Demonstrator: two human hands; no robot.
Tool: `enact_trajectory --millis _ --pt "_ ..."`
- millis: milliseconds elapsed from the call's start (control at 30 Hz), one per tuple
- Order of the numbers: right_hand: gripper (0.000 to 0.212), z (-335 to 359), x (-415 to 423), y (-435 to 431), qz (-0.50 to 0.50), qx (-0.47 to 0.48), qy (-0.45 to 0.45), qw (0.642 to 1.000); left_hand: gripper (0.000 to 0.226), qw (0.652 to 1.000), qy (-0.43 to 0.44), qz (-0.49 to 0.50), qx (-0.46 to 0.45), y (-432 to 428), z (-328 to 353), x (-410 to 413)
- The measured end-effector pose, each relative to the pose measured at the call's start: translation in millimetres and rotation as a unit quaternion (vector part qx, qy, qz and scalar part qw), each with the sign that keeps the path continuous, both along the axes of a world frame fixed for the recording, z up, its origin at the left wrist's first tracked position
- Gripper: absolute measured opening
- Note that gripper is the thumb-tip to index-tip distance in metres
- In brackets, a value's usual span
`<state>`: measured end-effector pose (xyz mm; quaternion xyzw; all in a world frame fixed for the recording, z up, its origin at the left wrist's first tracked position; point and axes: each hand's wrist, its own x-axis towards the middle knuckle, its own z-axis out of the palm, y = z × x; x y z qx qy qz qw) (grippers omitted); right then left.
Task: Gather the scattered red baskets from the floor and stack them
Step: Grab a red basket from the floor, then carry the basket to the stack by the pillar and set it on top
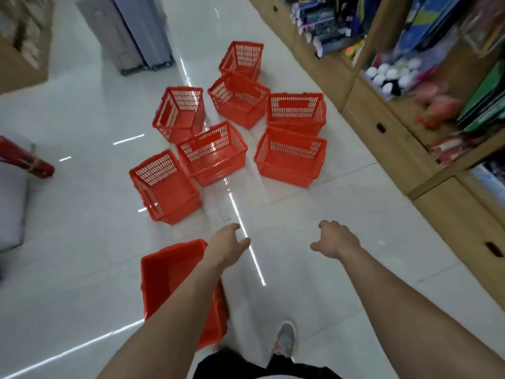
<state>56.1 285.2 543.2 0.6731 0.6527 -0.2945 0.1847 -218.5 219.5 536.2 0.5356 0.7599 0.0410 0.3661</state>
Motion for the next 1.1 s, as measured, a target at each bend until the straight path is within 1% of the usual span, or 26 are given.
enact_trajectory --millis 200,367,467,633,700,900,1100 --pt "0.067 44 70 61 -0.067 0.05 0.024 0.996 0.065 0.998 0.034 -0.054 0.029 81 48 56" --pt "0.065 54 97 120 -0.093 0.079 0.036 0.992 0.064 0.993 0.073 -0.078 0.052 153 58 73" --pt "0.066 47 108 163 -0.103 0.074 0.032 0.991 0.061 0.991 0.089 -0.089 0.043 198 55 82" --pt "0.066 30 112 254 -0.104 0.062 0.025 0.992 0.069 0.995 0.043 -0.086 0.019 294 25 75" --pt "0.066 24 109 294 -0.107 0.053 0.025 0.993 0.069 0.996 0.043 -0.084 0.006 337 18 71" --pt "0.064 1 105 401 -0.131 0.027 0.04 0.99 0.056 0.994 0.042 -0.104 -0.008 458 14 63" --pt "0.067 -45 118 488 -0.142 -0.017 0.057 0.988 0.052 0.995 0.05 -0.081 -0.035 548 -17 63"
